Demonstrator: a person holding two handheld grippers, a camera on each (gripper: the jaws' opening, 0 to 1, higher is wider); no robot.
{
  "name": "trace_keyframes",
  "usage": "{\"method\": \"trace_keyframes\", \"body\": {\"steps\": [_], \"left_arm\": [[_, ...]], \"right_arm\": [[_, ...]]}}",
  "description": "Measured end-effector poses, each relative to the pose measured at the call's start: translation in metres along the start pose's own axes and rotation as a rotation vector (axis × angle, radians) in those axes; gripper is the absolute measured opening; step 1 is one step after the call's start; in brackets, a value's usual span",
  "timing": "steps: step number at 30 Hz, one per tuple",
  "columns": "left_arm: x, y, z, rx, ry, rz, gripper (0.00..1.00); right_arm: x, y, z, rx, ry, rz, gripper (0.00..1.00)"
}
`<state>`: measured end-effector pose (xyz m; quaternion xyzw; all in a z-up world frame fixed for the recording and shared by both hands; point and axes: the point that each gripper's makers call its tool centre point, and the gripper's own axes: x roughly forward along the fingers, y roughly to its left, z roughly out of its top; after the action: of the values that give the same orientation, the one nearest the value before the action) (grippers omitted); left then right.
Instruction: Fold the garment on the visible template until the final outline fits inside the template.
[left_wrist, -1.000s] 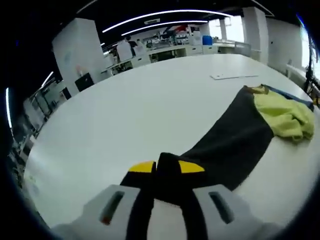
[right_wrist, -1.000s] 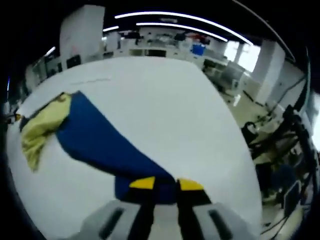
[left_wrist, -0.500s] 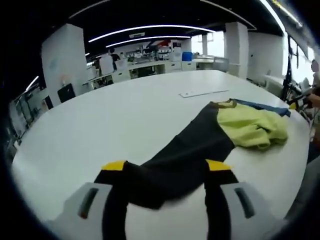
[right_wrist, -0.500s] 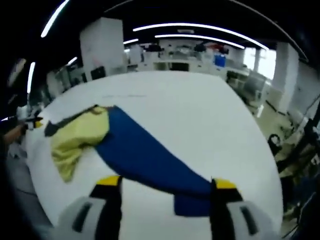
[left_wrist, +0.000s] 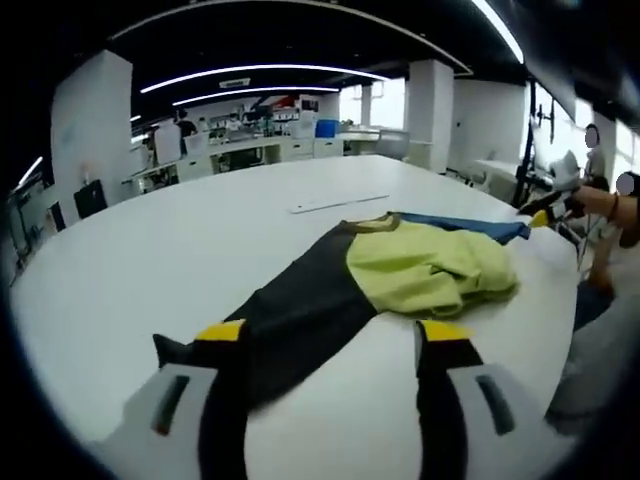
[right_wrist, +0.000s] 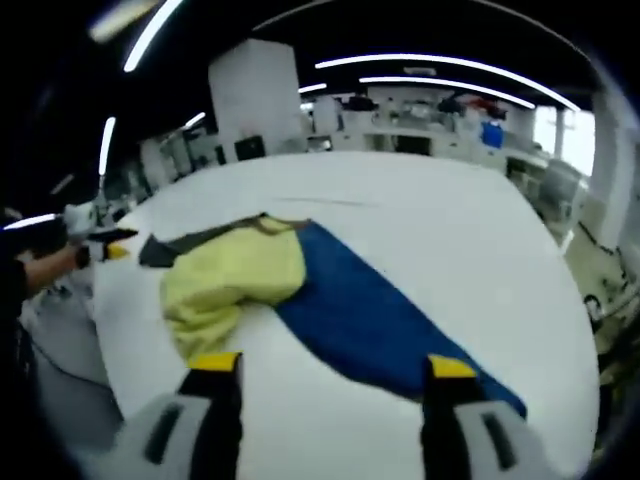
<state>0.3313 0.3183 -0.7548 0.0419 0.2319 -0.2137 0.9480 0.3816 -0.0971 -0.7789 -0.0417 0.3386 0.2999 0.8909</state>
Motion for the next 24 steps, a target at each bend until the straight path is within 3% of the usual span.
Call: {"method": "trace_keyframes", "body": {"steps": [11,13,16,19,24], "left_arm": [[0.02,-0.054,-0.006,0.035,0.009,-0.096,0.39],[0.022,-0.071,-0.009,0.045,0.024,-0.125,0.35],[0.029,-0.084,-0.016,0.064,0.04,-0.144,0.29],[0.037,-0.095,-0.026,0.032,0.059,-0.183,0.25],[0.046,-0.109,-0.034,0.033,0.071,-0.212,0.21]], "right_arm": [[0.02,0.049,-0.007,-0.069,0.017,0.118,0.64],[0.024,0.056,-0.009,-0.088,0.022,0.137,0.6],[0.031,0.065,-0.013,-0.122,0.032,0.165,0.51],[0.037,0.071,-0.016,-0.134,0.039,0.176,0.4],[0.048,0.087,-0.02,-0.126,0.048,0.202,0.37]]}}
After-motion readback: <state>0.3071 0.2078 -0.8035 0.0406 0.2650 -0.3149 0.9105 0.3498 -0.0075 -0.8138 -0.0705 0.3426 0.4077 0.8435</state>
